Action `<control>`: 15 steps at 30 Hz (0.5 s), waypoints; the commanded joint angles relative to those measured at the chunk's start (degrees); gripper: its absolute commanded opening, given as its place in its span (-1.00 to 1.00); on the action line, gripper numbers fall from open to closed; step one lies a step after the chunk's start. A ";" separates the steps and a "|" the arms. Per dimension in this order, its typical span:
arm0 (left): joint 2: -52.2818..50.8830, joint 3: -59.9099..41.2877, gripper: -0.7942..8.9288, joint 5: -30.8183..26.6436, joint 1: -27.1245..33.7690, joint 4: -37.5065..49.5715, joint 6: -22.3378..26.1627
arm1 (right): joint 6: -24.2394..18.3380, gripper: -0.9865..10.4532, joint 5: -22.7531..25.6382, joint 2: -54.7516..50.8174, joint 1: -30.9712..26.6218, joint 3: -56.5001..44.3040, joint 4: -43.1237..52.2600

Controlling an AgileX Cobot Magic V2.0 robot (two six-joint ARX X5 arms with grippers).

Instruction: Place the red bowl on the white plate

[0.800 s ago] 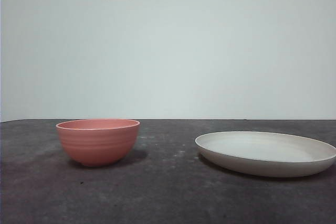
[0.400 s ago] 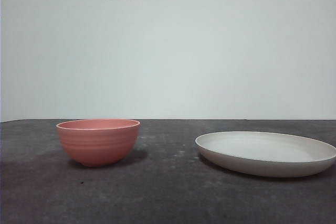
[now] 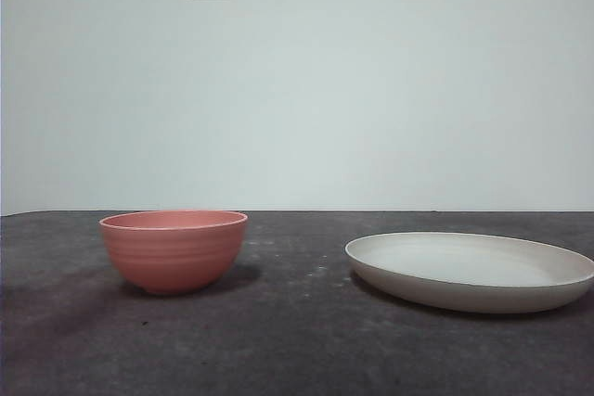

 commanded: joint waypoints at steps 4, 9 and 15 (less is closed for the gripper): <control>0.37 1.25 0.11 0.13 -0.17 0.66 -1.29 | 0.68 -0.14 -0.13 0.35 0.13 0.94 0.90; 2.75 2.54 0.11 -0.11 -0.35 0.72 -2.71 | 0.81 -0.14 -0.13 0.35 0.13 0.96 0.96; 9.70 5.86 0.11 -3.56 -2.45 2.40 -2.80 | 0.96 -0.14 -0.15 0.35 0.13 0.94 0.96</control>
